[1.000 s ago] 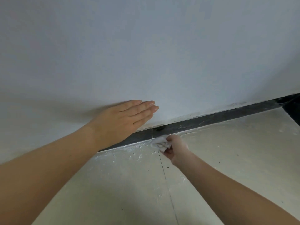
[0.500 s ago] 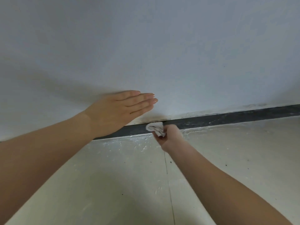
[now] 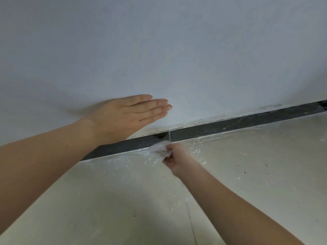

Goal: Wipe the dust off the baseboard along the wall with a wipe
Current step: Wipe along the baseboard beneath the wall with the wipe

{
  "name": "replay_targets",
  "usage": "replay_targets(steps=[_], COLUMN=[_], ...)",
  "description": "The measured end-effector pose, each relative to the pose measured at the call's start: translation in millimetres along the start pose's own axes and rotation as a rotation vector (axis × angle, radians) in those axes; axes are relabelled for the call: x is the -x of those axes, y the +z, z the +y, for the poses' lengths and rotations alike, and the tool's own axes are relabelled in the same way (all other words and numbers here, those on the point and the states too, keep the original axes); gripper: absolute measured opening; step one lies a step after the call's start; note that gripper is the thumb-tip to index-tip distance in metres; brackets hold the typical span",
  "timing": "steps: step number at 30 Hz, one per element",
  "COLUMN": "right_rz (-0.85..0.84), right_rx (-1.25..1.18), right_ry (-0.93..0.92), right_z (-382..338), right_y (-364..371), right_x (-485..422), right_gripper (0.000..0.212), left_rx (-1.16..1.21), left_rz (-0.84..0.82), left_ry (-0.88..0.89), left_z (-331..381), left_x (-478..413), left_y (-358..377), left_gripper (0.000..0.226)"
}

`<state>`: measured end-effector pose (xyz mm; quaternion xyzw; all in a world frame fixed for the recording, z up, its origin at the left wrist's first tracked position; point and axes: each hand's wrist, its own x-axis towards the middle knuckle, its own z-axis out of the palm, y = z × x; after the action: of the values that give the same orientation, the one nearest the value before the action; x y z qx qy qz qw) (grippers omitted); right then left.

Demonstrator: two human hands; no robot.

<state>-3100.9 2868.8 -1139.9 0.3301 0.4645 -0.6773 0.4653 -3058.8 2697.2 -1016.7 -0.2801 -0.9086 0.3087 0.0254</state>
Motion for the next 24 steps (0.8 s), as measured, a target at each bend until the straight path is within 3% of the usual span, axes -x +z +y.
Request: replay_targets(steps=[3, 7, 13, 16, 20, 24], right_rz=[-0.085, -0.008, -0.114, -0.043, 0.092, 0.313], right_rx=[0.041, 0.086, 0.119, 0.017, -0.105, -0.351], right_ry=[0.070, 0.047, 0.029, -0.009, -0.119, -0.278], right_z=[30, 48, 69, 56, 10, -38], right_y=[23, 43, 64, 52, 0, -63], right_x=[-7, -29, -45, -55, -53, -33], right_gripper=[0.032, 0.043, 0.033, 0.049, 0.031, 0.031], left_rx=[-0.051, -0.028, 0.036, 0.060, 0.023, 0.033], left_rz=[0.050, 0.113, 0.201, 0.206, 0.220, 0.228], left_ry=[-0.003, -0.068, -0.128, -0.143, -0.134, -0.140], left_z=[1, 12, 18, 19, 19, 19], left_x=[-5, -10, -15, -16, -16, -16], left_y=[-2, -1, 5, 6, 10, 12], left_gripper=[0.059, 0.059, 0.064, 0.063, 0.063, 0.061])
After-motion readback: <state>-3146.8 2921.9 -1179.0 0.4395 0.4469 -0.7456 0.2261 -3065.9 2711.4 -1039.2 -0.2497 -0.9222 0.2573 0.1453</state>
